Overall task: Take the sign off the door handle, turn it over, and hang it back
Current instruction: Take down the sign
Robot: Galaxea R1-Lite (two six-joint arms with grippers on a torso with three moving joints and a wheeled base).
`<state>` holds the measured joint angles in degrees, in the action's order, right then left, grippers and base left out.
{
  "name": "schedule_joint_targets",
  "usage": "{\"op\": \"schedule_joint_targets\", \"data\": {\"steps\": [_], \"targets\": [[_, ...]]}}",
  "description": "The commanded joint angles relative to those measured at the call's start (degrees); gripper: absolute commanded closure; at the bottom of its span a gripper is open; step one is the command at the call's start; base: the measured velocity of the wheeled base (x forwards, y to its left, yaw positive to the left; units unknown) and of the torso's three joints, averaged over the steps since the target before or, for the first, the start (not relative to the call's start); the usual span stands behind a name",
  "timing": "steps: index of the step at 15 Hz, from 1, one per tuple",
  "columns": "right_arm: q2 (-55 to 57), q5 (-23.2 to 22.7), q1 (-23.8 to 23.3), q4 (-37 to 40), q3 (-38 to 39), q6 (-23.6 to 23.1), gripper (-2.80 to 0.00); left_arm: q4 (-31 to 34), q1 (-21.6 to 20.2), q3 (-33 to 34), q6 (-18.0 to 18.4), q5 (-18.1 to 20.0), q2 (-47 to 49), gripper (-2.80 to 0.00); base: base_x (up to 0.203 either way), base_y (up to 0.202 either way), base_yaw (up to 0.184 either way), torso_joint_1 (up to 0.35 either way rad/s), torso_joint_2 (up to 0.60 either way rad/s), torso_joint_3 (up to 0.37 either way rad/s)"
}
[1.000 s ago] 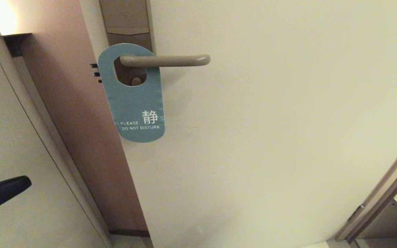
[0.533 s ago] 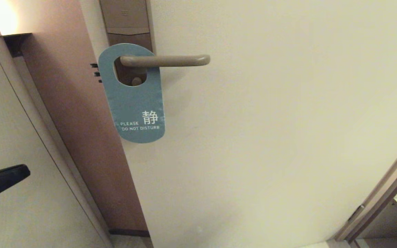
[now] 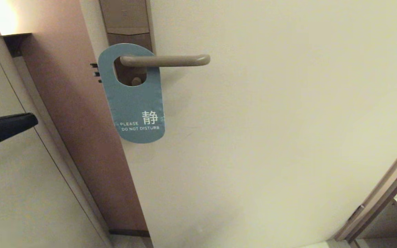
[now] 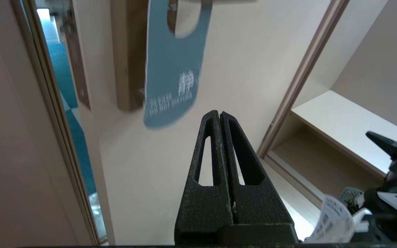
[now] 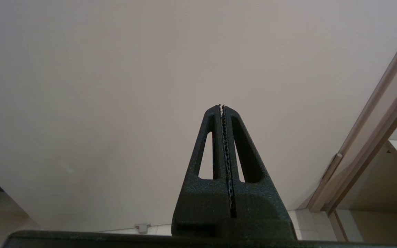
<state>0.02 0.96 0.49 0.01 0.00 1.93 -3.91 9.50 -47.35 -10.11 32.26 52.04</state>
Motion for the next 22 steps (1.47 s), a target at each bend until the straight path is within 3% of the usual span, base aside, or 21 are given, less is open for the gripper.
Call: {"op": "schedule_joint_targets", "data": {"steps": [1,2,5,8,10,14,22], "targets": [[-0.02,0.0,-0.05,-0.01,0.0,0.01,0.0,-0.04,-0.25,-1.6,-0.05,2.0,3.52,0.0,0.0,0.0,0.0,0.0,0.0,0.0],[-0.02,0.0,0.04,-0.01,0.0,0.01,0.0,-0.04,-1.09,-1.67,-0.02,4.95,4.21,0.0,0.0,0.0,0.0,0.0,0.0,0.0],[-0.02,0.0,0.04,-0.01,0.0,0.01,0.0,-0.67,-5.88,-1.8,0.06,18.37,6.08,0.0,0.0,0.0,0.0,0.0,0.0,0.0],[-0.02,0.0,0.04,-0.01,0.0,0.01,0.0,-1.99,-14.68,-1.37,0.12,33.02,7.75,0.0,0.0,0.0,0.0,0.0,0.0,0.0],[-0.02,0.0,-0.03,-0.01,0.0,0.01,0.0,-3.34,-19.53,-0.45,0.48,40.45,8.94,0.0,0.0,0.0,0.0,0.0,0.0,0.0],[-0.02,0.0,0.04,-0.01,0.0,0.01,0.0,-8.76,-20.36,6.81,5.3,43.58,10.08,0.0,0.0,0.0,0.0,0.0,0.0,0.0],[-0.02,0.0,0.04,-0.01,0.0,0.01,0.0,-18.1,-19.94,7.1,9.16,43.6,18.72,0.0,0.0,0.0,0.0,0.0,0.0,0.0]]}}
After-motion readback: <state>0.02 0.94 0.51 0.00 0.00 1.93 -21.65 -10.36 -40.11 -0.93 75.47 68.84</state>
